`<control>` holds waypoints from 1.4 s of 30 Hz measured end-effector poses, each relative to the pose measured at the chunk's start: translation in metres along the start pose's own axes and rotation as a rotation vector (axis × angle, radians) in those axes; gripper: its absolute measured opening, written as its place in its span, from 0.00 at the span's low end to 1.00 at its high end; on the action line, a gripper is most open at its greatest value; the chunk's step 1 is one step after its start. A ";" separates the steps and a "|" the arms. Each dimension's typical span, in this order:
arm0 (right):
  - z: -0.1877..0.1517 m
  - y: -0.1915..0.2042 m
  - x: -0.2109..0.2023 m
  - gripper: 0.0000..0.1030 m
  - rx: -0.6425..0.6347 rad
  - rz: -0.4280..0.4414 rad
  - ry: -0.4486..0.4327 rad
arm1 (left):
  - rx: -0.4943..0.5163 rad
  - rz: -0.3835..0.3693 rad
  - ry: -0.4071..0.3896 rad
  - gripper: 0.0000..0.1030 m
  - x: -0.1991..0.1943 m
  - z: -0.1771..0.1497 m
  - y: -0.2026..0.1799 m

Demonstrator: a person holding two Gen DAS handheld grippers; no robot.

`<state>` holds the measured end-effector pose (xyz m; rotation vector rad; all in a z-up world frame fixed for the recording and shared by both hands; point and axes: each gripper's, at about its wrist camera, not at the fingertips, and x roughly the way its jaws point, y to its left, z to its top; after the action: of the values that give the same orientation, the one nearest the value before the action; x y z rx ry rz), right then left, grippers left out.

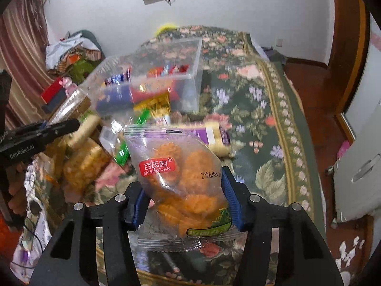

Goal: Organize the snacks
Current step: 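Grasp the orange pastry bag with the right tool while the left tool grasps the gold wafer pack, then lower the pastry bag and wafer pack into the clear box, release both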

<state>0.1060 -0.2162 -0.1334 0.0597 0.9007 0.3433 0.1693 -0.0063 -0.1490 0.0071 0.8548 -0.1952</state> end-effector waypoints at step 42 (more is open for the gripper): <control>0.143 0.030 0.081 0.50 -0.055 0.058 -0.103 | -0.043 0.018 -0.010 0.36 0.078 0.112 0.017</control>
<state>0.2552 -0.1493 -0.0994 0.0526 0.7884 0.4155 0.3060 -0.0117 -0.1349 -0.0261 0.8485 -0.1599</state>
